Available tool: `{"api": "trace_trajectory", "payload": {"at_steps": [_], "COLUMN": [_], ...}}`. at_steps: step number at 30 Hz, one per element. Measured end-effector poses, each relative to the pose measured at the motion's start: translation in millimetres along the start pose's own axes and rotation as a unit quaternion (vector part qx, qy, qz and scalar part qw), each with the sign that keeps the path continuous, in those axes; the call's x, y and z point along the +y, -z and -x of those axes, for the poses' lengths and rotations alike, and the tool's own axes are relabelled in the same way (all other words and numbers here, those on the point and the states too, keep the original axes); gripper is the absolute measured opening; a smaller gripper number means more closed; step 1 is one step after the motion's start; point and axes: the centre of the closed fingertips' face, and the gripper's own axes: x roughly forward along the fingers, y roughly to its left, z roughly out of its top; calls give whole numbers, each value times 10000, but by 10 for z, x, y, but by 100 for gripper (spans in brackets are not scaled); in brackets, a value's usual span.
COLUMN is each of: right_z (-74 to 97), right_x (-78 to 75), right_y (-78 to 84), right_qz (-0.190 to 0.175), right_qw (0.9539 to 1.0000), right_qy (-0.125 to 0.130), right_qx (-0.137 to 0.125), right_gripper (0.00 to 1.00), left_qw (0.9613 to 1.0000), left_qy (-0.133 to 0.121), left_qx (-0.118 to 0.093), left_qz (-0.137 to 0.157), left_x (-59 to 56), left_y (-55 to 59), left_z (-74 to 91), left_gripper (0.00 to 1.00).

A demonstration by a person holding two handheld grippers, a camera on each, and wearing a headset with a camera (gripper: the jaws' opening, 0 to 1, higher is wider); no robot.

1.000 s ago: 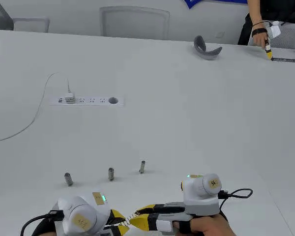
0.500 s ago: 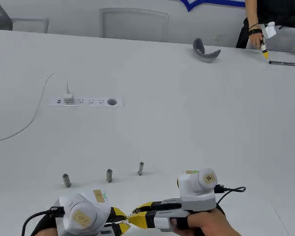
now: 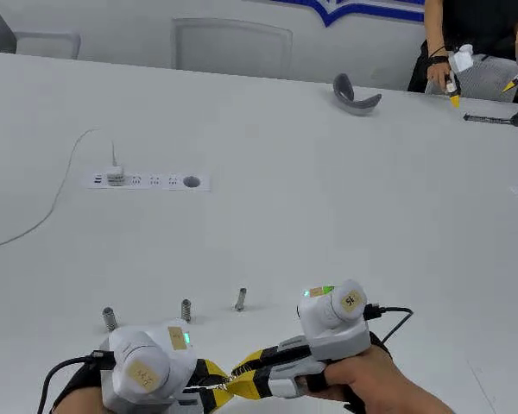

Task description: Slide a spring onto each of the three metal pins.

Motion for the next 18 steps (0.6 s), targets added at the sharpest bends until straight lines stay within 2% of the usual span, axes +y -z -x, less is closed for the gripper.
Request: {"api": "trace_trajectory", "payload": {"at_steps": [6, 8, 13, 18], "right_z": [66, 76, 75, 84], "right_x": [34, 47, 77, 95], "right_y": [-4, -13, 50, 43], "right_qz": [400, 461, 732, 925], "right_qw": [9985, 9981, 9946, 9922], "right_qy": [-120, -159, -266, -288], "right_qx": [342, 370, 686, 791], "right_gripper": [15, 14, 14, 13], "left_qw": [9998, 9998, 9994, 9989], "left_qy": [119, 151, 267, 368], "left_qx": [-107, -136, -181, -253], "left_qz": [-82, -74, -162, -125], "left_x": [-14, -24, -57, -63], "left_y": [-73, -88, -101, -105], "left_z": [-17, -19, -25, -15], "left_gripper": [10, 10, 10, 10]}}
